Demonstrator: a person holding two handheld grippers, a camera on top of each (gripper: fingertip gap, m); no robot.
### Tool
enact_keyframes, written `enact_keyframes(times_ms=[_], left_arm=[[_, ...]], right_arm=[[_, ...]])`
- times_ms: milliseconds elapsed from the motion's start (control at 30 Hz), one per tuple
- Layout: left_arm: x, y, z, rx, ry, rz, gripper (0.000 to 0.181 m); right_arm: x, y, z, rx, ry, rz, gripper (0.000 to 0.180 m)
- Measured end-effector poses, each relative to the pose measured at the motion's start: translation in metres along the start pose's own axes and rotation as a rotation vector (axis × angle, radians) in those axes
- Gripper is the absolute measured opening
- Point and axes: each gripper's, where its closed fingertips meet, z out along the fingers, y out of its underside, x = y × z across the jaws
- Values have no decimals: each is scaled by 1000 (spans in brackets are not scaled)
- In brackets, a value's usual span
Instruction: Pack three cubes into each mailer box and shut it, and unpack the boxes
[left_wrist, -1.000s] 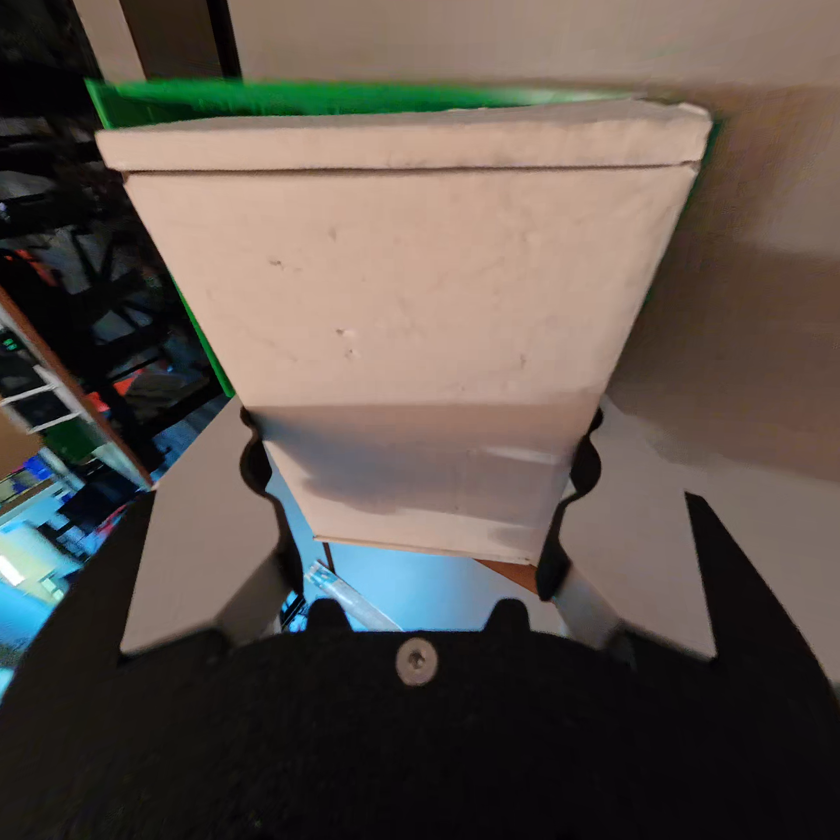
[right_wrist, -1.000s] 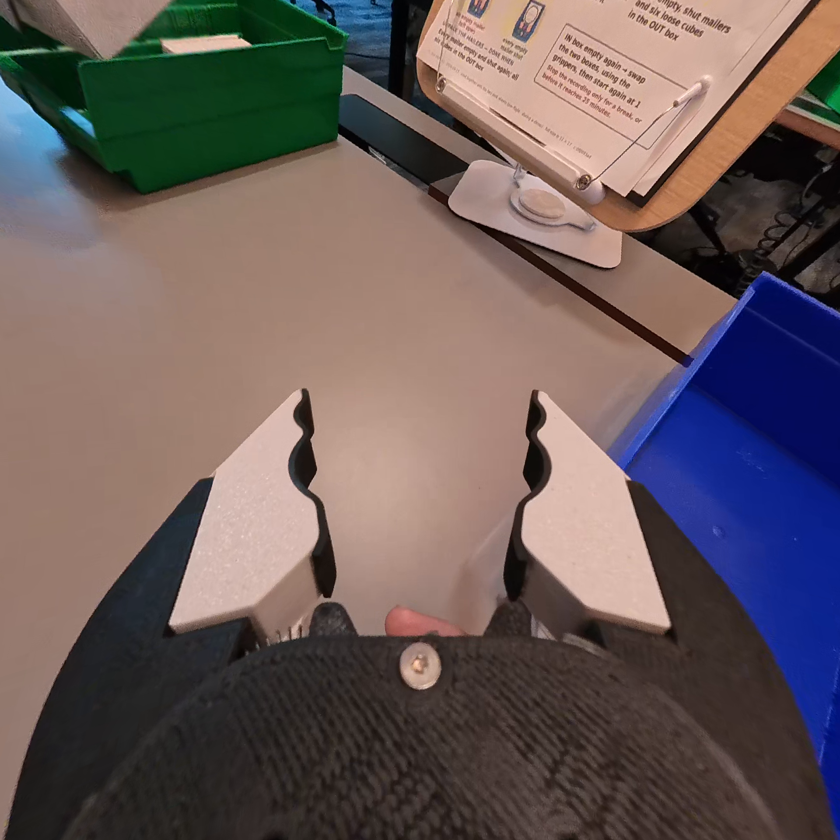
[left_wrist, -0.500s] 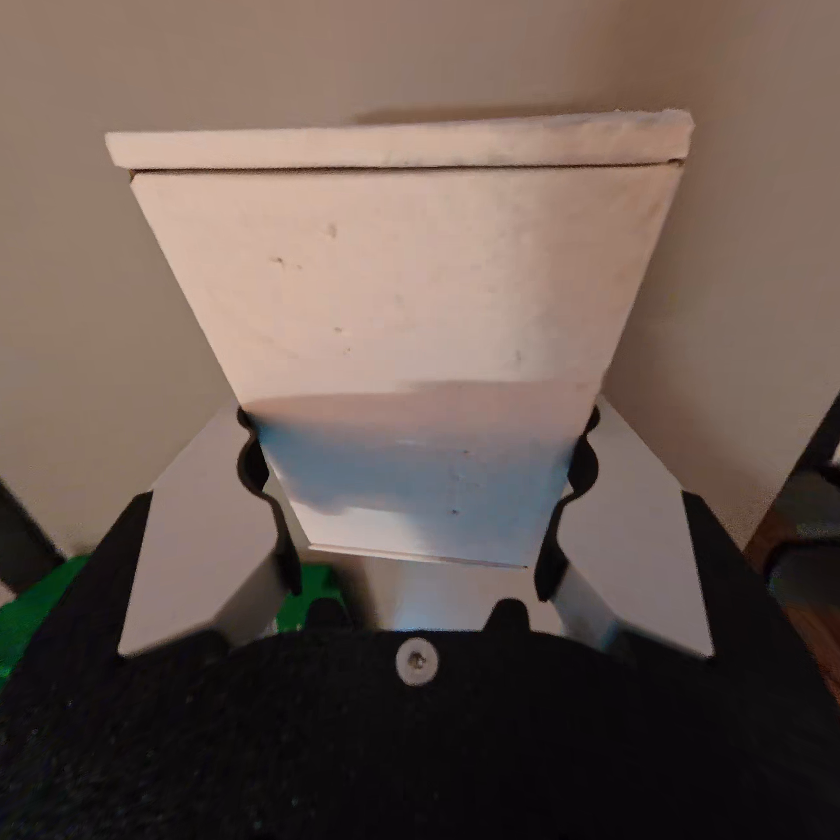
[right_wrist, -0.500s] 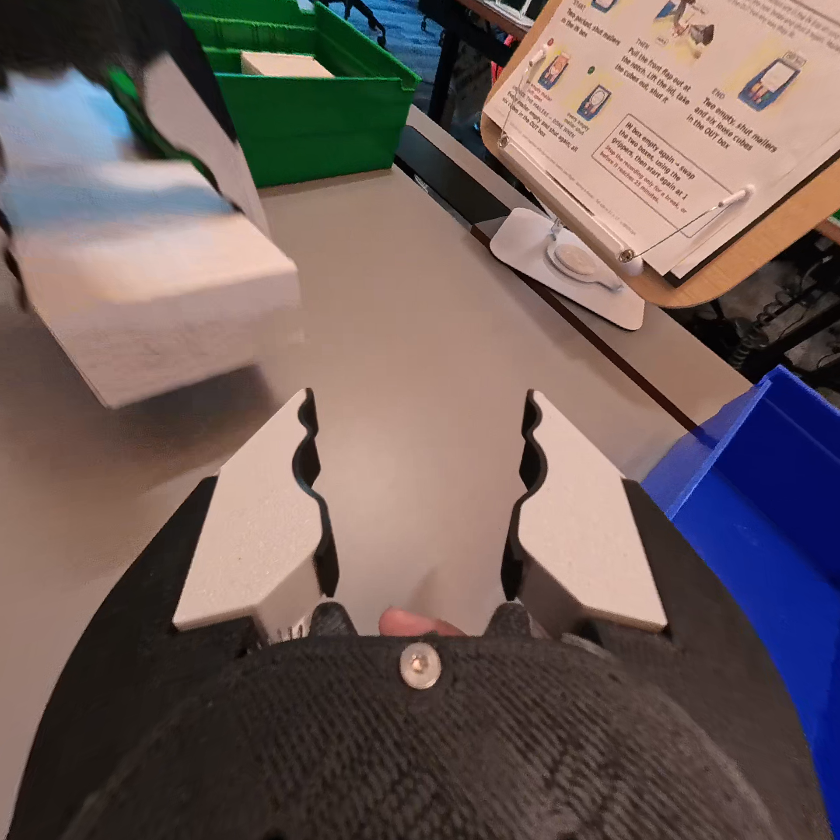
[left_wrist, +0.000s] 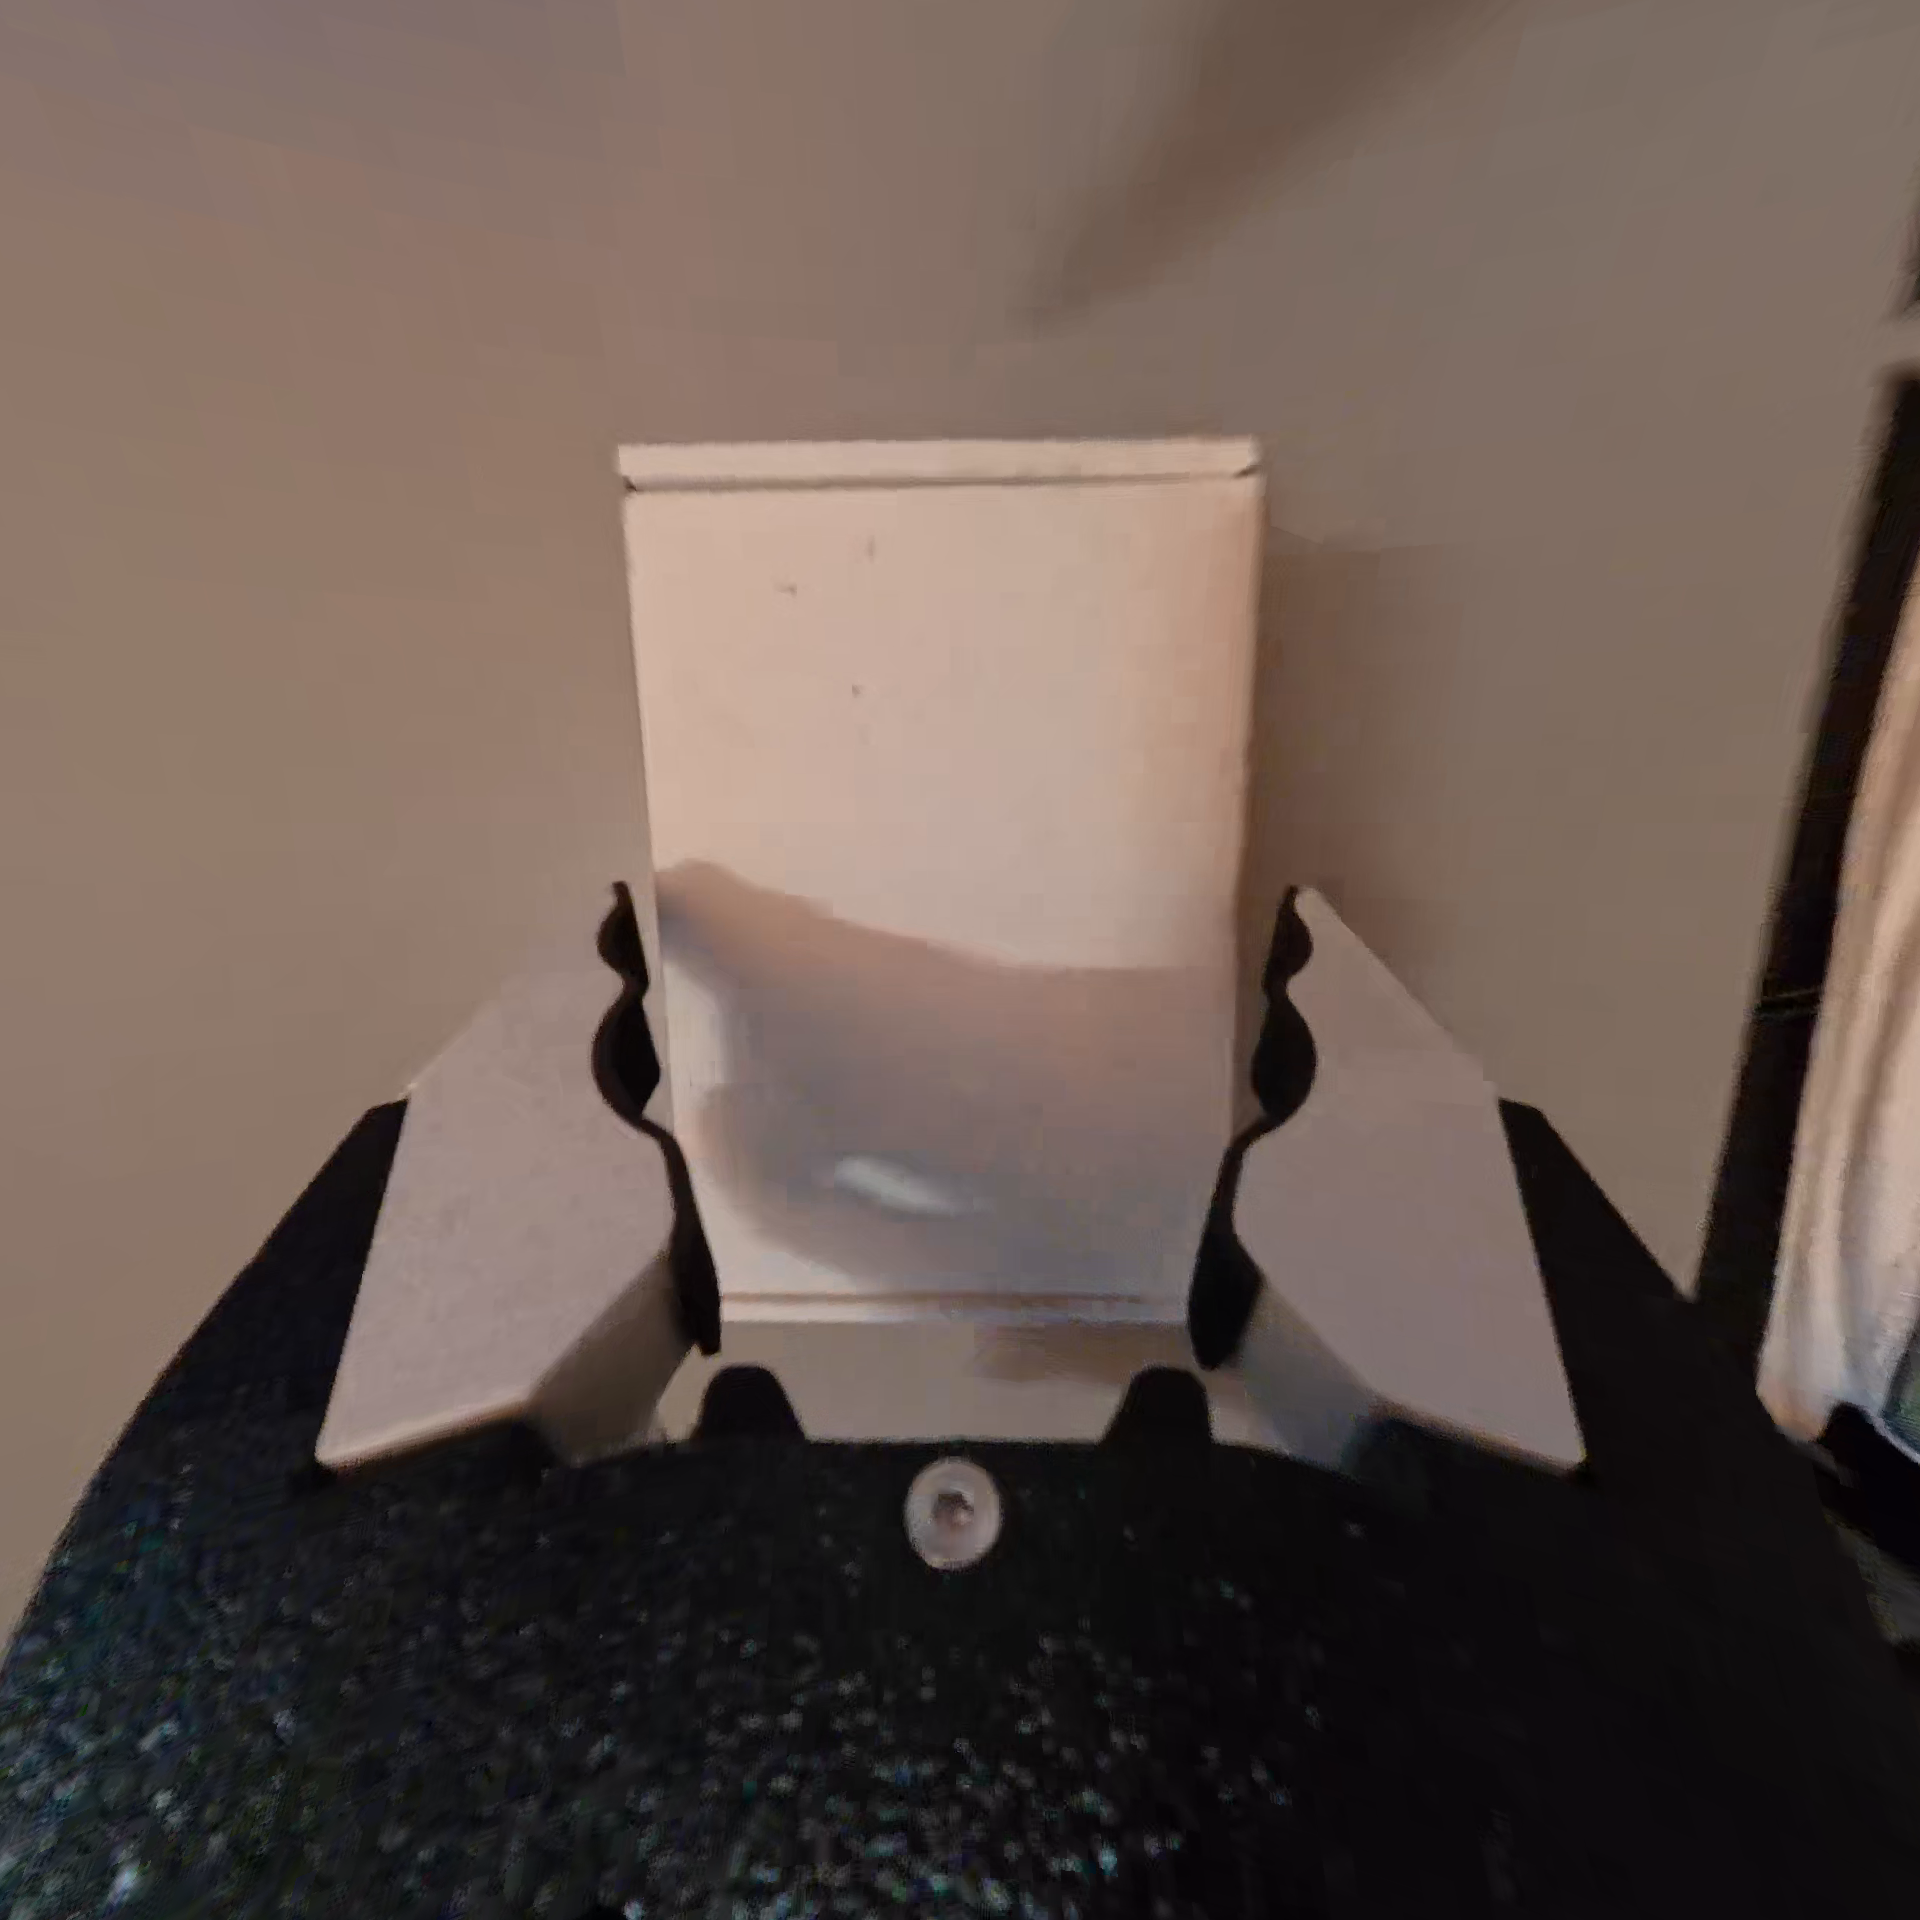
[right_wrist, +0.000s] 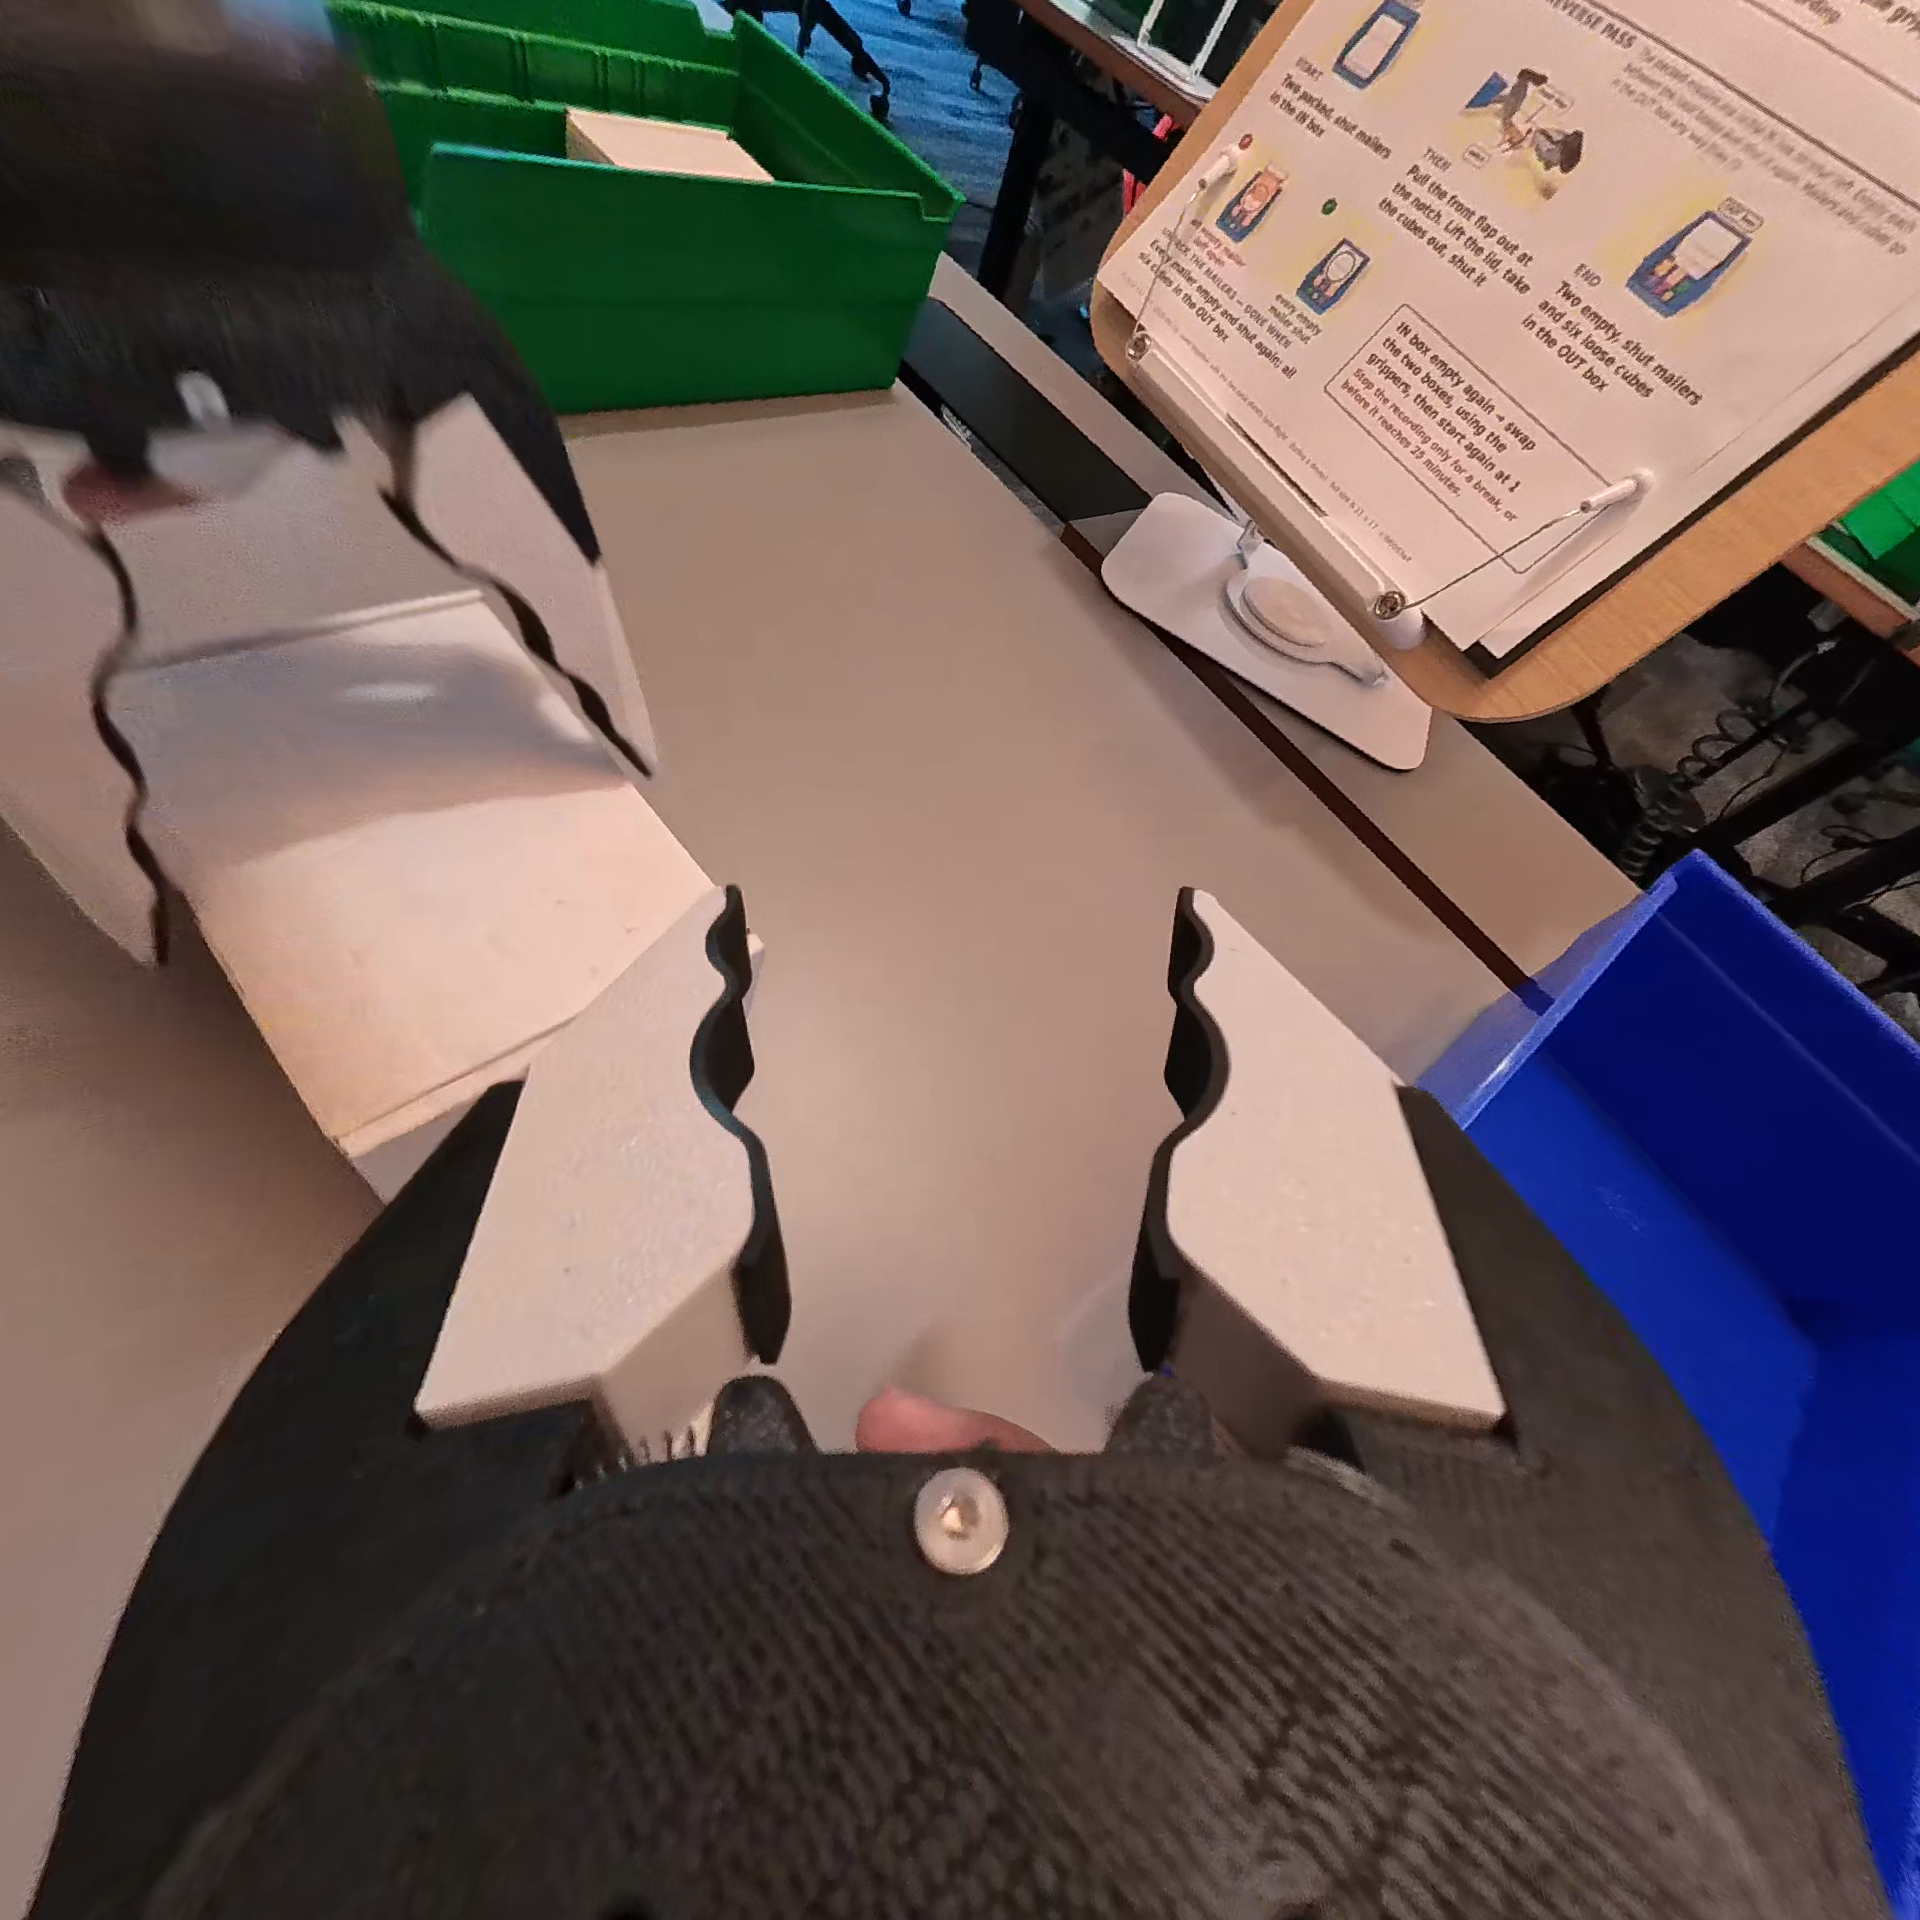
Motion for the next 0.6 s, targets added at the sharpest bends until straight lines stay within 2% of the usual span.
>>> enact_keyframes(times_ms=[33, 100, 200, 300, 467, 600], left_arm=[[0, -4, -11, 81, 16, -14, 103], [-15, -5, -29, 207, -16, -61, 57], [-34, -1, -38, 292, -11, -152, 0], [-44, 3, -29, 267, -9, -164, 0], [-43, -5, -15, 275, 63, -157, 0], [-46, -5, -13, 309, 70, -178, 0]], right_arm=[[0, 1, 0, -5, 1, -16, 80], [0, 1, 1, -10, 4, -42, 80], [-3, -2, 4, -6, -7, -53, 79], [-16, -11, 6, 24, -49, -102, 77], [-56, -22, 3, 75, -167, -319, 82], [-68, -22, 2, 32, -140, -482, 83]])
